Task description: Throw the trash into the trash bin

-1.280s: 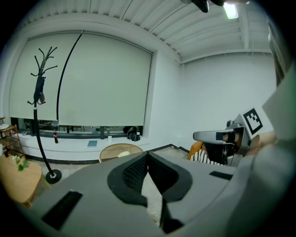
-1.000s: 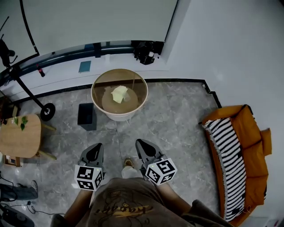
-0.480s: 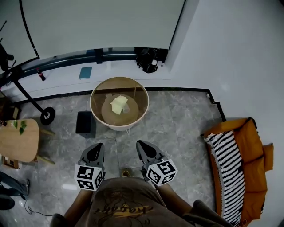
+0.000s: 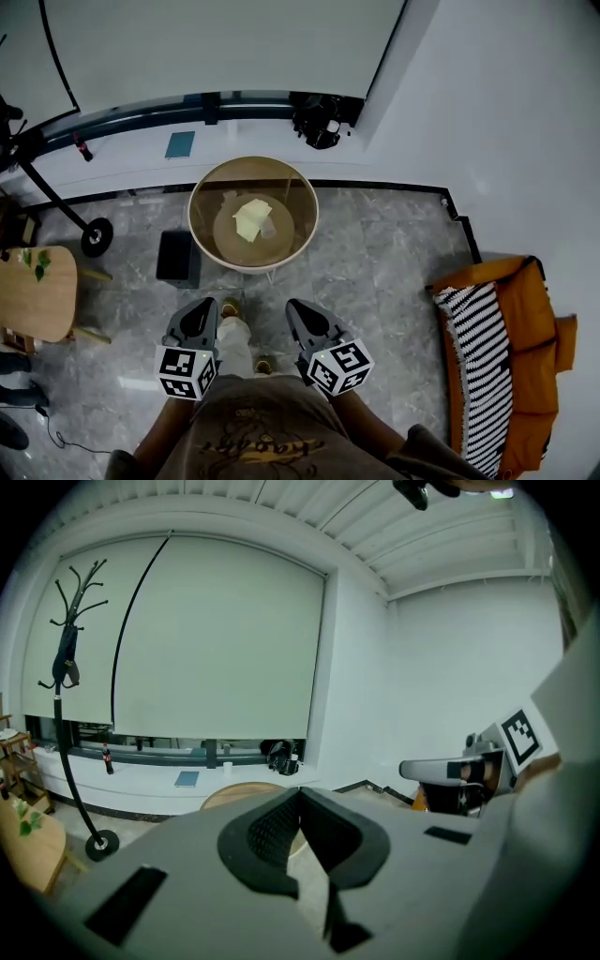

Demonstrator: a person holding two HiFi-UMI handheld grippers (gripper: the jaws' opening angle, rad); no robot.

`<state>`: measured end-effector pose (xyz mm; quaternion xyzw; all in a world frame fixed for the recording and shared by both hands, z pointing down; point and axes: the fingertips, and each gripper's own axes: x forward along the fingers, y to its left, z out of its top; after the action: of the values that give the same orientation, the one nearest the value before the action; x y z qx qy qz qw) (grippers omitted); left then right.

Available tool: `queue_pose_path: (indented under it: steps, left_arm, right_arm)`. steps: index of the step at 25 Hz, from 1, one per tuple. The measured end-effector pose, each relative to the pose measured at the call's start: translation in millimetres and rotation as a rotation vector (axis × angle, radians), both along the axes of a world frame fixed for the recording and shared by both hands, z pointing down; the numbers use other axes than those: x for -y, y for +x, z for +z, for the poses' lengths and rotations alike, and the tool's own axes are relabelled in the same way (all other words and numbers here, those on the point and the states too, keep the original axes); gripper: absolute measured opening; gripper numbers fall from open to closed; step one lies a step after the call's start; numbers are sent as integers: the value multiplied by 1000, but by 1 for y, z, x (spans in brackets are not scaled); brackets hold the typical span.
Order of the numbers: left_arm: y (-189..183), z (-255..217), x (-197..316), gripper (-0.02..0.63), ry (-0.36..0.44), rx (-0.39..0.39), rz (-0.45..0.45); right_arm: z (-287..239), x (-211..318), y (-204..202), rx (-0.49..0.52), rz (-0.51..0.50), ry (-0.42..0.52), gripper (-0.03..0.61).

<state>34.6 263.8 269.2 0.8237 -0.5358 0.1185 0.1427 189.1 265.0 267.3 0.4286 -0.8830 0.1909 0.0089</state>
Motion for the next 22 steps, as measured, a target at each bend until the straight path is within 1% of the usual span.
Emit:
queue_pose_path:
  steps: [8, 15, 22]
  left_arm:
    - [-3, 6, 64, 17, -11, -7, 37]
    - [-9, 6, 137, 17, -15, -10, 65]
    - [-18, 5, 206, 17, -38, -23, 94]
  right_arm:
    - [10, 56, -6, -7, 34, -21, 20]
    - [11, 126, -12, -14, 61, -27, 19]
    - [5, 191, -27, -20, 77, -41, 19]
